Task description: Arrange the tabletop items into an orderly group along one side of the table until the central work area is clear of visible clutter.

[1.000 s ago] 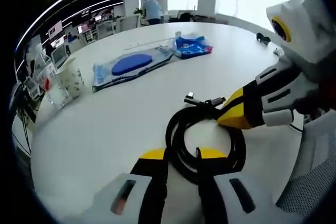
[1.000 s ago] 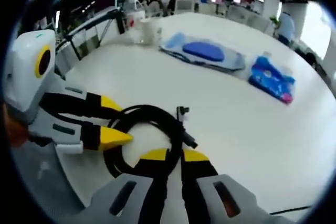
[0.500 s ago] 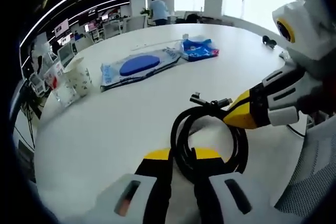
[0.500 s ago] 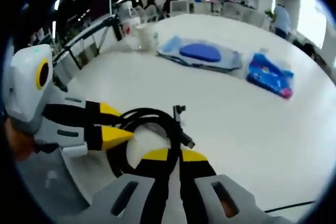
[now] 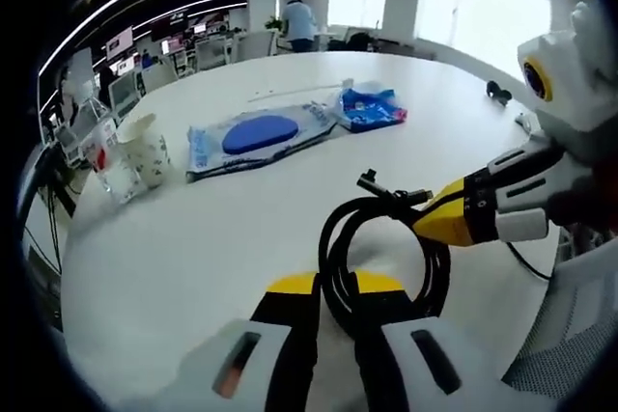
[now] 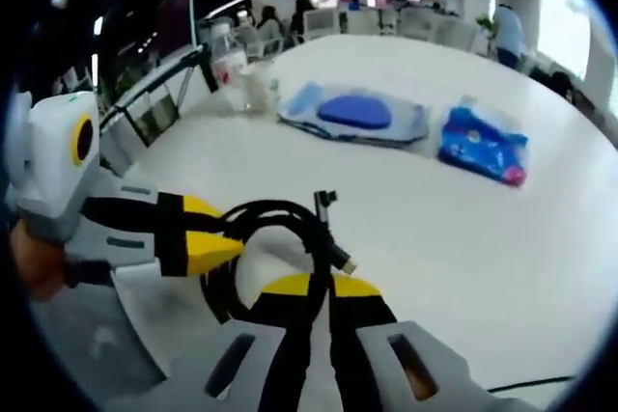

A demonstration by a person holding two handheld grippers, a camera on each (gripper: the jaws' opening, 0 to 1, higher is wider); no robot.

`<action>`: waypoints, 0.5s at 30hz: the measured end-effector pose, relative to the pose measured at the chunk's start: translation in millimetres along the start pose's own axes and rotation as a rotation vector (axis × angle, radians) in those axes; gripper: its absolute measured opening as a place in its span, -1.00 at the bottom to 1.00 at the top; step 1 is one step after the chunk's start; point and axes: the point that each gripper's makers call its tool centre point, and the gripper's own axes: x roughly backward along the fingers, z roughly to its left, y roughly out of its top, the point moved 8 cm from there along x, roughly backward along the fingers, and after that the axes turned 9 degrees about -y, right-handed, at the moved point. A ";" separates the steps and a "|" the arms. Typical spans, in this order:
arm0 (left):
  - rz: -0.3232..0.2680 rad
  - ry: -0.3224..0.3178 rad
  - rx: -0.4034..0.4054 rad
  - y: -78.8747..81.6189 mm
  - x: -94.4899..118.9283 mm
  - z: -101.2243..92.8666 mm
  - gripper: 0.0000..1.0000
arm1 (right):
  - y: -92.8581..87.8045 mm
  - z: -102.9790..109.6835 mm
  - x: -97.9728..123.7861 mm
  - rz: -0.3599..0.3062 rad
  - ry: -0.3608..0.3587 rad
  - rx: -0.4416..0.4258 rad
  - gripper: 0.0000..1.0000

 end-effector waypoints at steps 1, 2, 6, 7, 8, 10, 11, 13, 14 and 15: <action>-0.001 -0.001 0.001 1.6 -0.7 -0.1 -0.78 | 1.6 -1.9 0.5 -0.004 -0.003 -0.005 -0.98; -0.004 -0.005 0.008 4.2 -2.4 0.1 -0.78 | 2.5 -3.5 0.4 -0.007 -0.007 -0.008 -0.98; -0.006 -0.024 0.018 13.0 -9.0 0.1 -0.79 | 4.9 -12.3 -0.4 -0.012 -0.019 -0.034 -0.98; -0.007 -0.025 0.015 15.1 -10.3 0.1 -0.79 | 5.9 -13.9 -0.4 -0.014 -0.021 -0.038 -0.98; -0.007 -0.028 0.012 17.1 -11.9 -0.1 -0.79 | 7.6 -16.3 -0.9 -0.015 -0.024 -0.041 -0.98; -0.007 -0.032 0.008 22.6 -14.8 0.2 -0.79 | 9.8 -19.2 -1.5 -0.018 -0.027 -0.051 -0.98; -0.011 -0.034 0.007 25.7 -16.6 0.6 -0.79 | 12.6 -22.4 -1.4 -0.020 -0.031 -0.060 -0.98; -0.010 -0.041 0.003 29.3 -20.4 1.2 -0.79 | 15.2 -25.8 -2.3 -0.022 -0.035 -0.061 -0.98; -0.009 -0.044 0.000 31.5 -23.1 1.8 -0.79 | 16.8 -28.3 -3.6 -0.022 -0.038 -0.064 -0.98; -0.007 -0.046 -0.002 33.1 -25.0 2.2 -0.79 | 17.9 -30.0 -4.9 -0.022 -0.039 -0.065 -0.98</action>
